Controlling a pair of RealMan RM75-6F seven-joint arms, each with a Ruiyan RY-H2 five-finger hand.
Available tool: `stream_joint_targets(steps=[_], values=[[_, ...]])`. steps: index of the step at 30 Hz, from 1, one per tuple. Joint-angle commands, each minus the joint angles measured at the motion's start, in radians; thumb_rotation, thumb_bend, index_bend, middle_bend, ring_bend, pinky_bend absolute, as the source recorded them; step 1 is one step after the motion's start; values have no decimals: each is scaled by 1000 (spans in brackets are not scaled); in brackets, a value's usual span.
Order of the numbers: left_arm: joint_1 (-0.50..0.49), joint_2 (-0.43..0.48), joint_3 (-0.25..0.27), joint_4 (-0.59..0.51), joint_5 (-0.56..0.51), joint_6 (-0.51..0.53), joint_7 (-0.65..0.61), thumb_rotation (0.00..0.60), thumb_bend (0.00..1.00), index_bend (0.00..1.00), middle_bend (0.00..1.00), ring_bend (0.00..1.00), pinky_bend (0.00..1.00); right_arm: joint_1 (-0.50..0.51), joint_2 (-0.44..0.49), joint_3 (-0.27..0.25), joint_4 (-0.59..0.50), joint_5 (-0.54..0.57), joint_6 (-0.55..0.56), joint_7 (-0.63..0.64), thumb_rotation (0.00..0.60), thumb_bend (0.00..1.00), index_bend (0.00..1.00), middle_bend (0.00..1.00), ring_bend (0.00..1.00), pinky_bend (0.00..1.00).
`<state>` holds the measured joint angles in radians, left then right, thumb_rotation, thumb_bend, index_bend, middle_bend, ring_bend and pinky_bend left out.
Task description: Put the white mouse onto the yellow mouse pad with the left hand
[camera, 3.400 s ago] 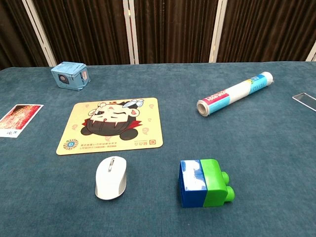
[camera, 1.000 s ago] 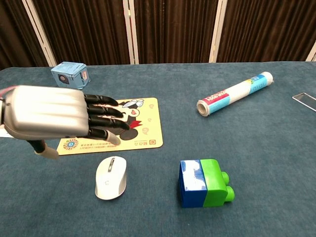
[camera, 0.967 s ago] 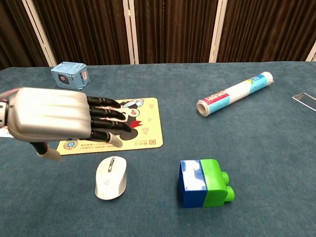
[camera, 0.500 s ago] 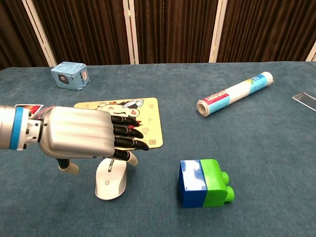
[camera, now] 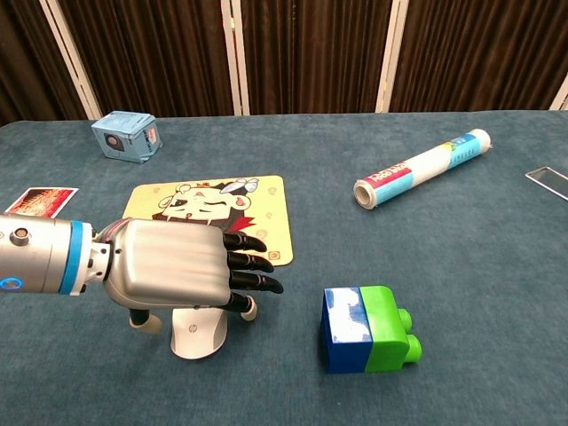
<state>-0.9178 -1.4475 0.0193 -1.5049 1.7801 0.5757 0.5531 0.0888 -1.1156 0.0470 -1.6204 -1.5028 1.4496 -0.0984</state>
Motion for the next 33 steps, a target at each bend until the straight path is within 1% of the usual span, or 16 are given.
stream_joint_targets(steps=[1,3,6,13,21,26,33], values=[[-1,-9,2,5,-13,-1,10,600,241,322,0,0,0,0,0,0,0,0,0,1,600,89,0,0,0,0],[-2,-13,5,7,-19,1,17,600,281,389,0,0,0,0,0,0,0,0,0,2,600,88,0,0,0,0],[-2,-16,8,10,-26,8,29,600,307,444,0,0,0,0,1,0,0,0,0,3,600,88,0,0,0,0],[3,-15,19,16,-25,47,28,600,315,460,0,0,0,0,1,0,0,0,0,3,600,88,0,0,0,0],[-6,36,11,22,-17,101,5,600,315,477,0,0,0,0,1,0,0,-1,0,5,600,88,0,0,0,0],[-17,59,3,94,3,147,-14,600,314,477,0,0,0,0,1,0,0,-2,0,4,600,88,0,0,0,0],[-55,31,3,241,46,193,-71,600,315,478,0,0,0,0,0,0,-1,0,0,1,600,88,0,0,0,0]])
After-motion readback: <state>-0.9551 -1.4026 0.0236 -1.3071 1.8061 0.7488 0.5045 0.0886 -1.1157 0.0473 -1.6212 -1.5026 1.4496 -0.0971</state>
